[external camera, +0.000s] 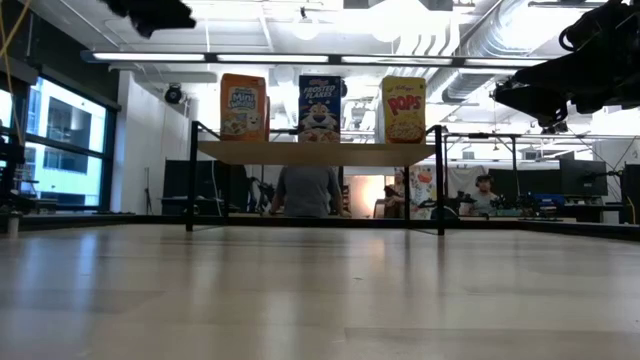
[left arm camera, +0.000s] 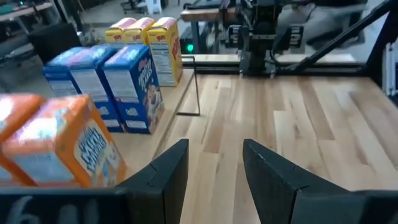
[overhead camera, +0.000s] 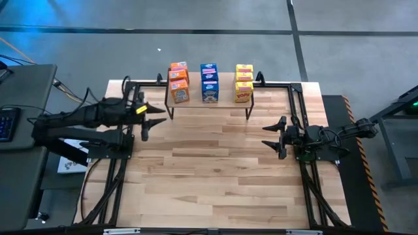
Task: Stack cereal on shelf
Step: Return to Home Position
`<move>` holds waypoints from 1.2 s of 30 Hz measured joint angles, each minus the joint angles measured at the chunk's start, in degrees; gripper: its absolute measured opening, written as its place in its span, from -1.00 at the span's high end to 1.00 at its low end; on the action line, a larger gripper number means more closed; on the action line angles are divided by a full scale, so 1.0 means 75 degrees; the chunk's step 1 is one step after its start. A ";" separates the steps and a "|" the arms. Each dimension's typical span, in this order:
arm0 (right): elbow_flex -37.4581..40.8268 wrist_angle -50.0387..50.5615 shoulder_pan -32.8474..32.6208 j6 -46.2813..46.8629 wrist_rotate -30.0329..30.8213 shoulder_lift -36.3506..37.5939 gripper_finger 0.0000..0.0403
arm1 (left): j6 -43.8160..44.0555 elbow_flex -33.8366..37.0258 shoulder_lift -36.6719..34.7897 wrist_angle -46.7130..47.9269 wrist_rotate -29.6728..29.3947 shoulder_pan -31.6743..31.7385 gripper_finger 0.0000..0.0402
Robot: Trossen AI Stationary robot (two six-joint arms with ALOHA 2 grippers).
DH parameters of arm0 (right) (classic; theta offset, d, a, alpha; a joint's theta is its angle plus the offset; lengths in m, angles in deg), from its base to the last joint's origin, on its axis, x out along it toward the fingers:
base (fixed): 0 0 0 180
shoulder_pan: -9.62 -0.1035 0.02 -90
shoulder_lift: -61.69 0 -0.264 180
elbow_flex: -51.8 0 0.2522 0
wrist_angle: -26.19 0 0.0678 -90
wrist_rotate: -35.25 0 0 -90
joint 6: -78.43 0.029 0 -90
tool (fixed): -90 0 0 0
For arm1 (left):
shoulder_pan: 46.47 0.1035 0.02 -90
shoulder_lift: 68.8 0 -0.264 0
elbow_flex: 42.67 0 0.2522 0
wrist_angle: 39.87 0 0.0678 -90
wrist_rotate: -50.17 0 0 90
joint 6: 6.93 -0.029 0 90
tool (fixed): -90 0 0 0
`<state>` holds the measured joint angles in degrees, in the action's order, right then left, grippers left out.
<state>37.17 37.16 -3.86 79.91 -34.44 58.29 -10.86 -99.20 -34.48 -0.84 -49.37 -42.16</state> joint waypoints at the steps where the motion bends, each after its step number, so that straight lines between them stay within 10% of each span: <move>1: 0.0002 0.0000 0.0000 0.0000 0.0000 0.0000 -0.39 | 0.0073 0.0240 -0.0223 -0.0101 0.0002 -0.0032 0.28; 20: 0.0000 0.0001 0.0000 -0.0001 -0.0032 0.0000 -0.39 | 0.0171 0.4065 -0.4522 -0.1822 0.0613 -0.0398 0.28; 36: 0.0001 0.0001 0.0000 0.0000 -0.0026 0.0000 -0.39 | -0.0318 0.5321 -0.4551 -0.3116 0.0656 -0.0395 0.28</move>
<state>37.18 37.17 -3.87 79.91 -34.63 58.29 -13.24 -59.29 -68.62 -24.22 -44.45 -45.12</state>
